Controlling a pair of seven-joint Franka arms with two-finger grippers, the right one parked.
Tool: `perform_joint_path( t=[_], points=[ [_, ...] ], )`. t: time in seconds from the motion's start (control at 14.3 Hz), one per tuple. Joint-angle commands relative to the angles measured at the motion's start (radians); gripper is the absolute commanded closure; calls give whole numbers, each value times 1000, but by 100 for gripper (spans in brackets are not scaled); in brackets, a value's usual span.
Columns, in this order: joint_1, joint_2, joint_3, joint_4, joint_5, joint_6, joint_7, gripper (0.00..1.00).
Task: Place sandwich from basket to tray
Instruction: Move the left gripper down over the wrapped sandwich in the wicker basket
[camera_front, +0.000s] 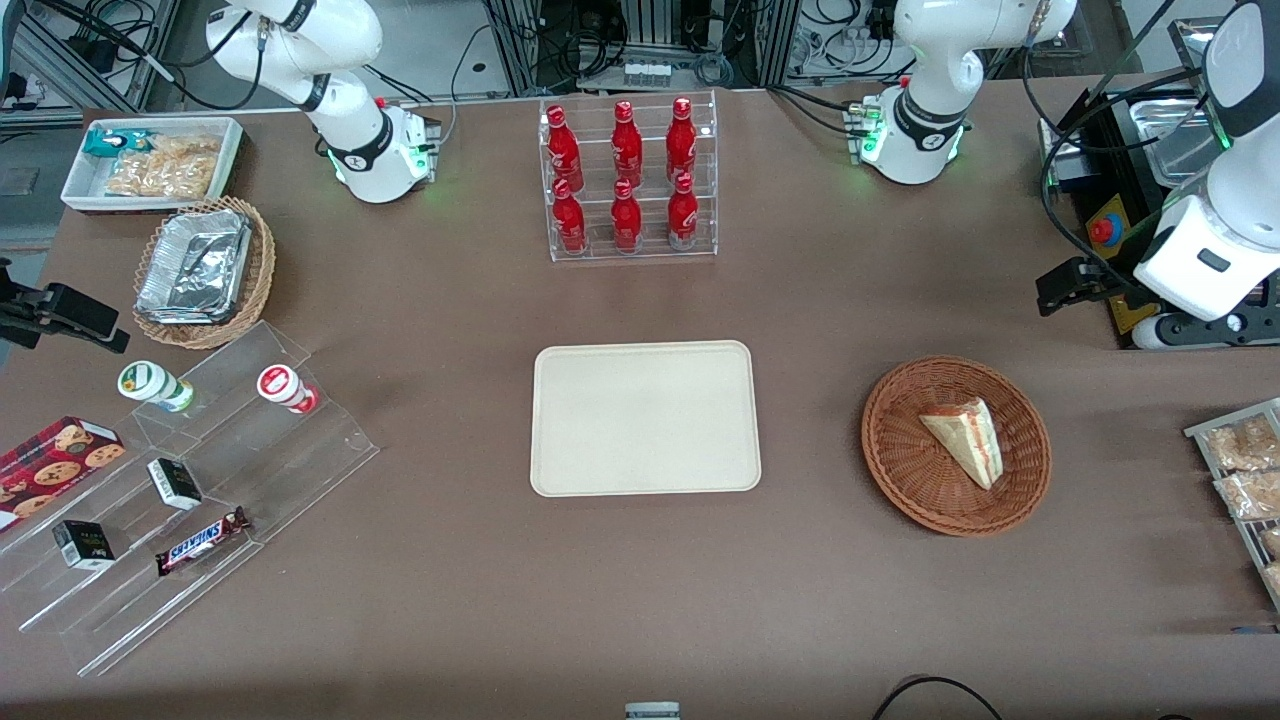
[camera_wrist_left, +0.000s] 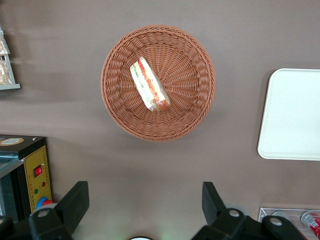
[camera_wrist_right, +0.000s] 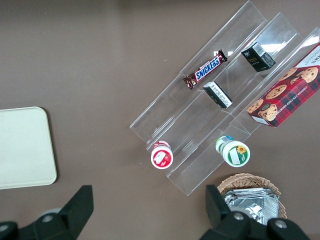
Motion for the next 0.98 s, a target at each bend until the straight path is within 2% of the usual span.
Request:
perform_joint_path(
  t=[0.0,0.42,0.91],
  points=[
    [10,21,-9,15,12,-3,15,0],
    [10,121,-9,-40,15,53,15,0],
    [11,187,26,-303,15,449,-2,0]
  ],
)
